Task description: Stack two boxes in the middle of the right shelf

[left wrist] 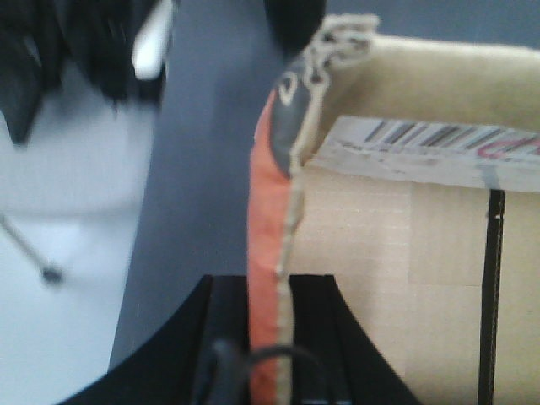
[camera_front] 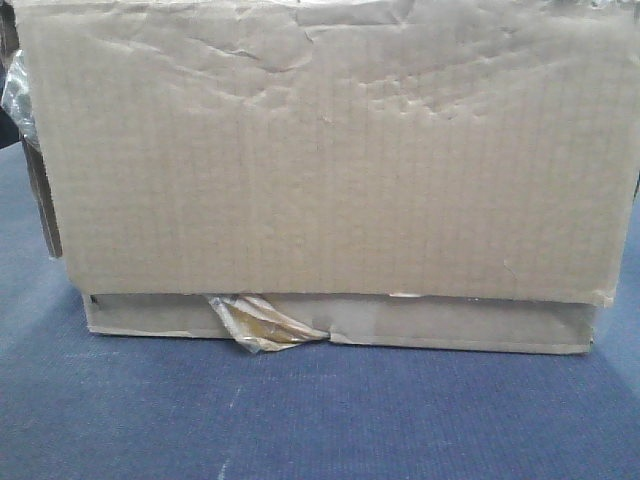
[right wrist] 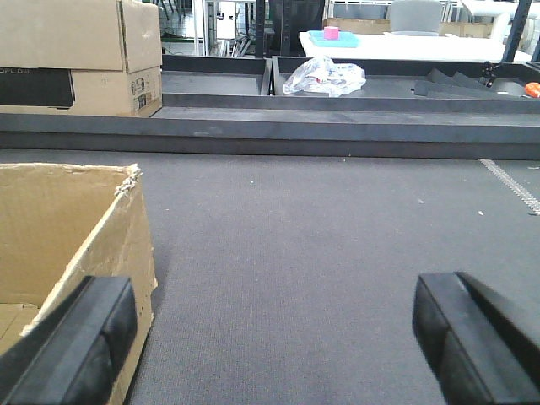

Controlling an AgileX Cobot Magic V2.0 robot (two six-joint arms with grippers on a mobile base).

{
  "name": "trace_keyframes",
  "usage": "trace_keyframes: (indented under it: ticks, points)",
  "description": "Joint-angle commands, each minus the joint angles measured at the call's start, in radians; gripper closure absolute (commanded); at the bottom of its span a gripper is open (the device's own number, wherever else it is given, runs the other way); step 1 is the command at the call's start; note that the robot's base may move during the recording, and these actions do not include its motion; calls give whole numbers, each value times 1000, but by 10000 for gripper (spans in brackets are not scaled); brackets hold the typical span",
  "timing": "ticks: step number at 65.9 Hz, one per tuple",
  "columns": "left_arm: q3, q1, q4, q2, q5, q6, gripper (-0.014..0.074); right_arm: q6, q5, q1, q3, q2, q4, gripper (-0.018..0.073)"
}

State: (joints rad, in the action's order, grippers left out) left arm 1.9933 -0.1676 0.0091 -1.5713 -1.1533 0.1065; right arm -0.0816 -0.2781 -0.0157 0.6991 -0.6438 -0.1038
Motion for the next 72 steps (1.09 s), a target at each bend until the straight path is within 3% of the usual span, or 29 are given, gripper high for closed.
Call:
trace_keyframes:
  ticks: [1,9,22,38,49,72]
  points:
    - [72,32,-37,39,6,-57,708,-3,16,0,7,-3,8,-9]
    - [147,134,-61,51,6,-70,708,-3,16,0,7,-3,8,-9]
    - [165,358,-62,36,34,-168,708,-3,16,0,7,-3,8,-9]
    - [165,575,-9,-67,2,-256,708,-3,16,0,7,-3,8,-9]
    - [165,644,82,-160,-39,-327,708,-3,16,0,7,-3,8,-9]
    - [165,651,95,-323,-68,-345,708,-3,16,0,7,-3,8,-9]
